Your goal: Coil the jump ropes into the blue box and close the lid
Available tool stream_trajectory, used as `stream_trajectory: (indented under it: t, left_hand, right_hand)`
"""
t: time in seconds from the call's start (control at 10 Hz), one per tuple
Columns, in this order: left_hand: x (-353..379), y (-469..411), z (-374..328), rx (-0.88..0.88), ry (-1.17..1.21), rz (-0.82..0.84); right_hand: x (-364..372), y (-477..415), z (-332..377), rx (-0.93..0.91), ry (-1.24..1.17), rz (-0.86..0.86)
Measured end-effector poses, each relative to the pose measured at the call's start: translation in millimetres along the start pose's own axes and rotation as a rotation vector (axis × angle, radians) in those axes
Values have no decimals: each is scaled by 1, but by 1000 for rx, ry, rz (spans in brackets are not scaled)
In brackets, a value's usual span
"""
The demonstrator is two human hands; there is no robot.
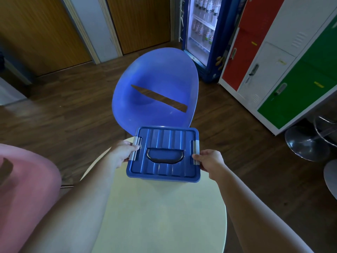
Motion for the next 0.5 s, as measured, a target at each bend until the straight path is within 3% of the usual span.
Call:
stream_trajectory:
  t: [0.3, 0.5]
  left_hand:
    - [-4, 5, 1, 38, -225, -52]
    - [-1, 22, 6, 178, -417, -123]
  right_hand:
    - [5, 2, 0, -66, 198, -53]
    - [3, 29, -2, -177, 376, -58]
Point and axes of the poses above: each hand's wrist, its own y-axis away from the middle knuckle, its own x-axis out of the palm, z = x × y, the point moved 1 cm from there along -y, towards the middle knuckle, and after that the axes turned 10 degrees about z, right-handed, at the moved point
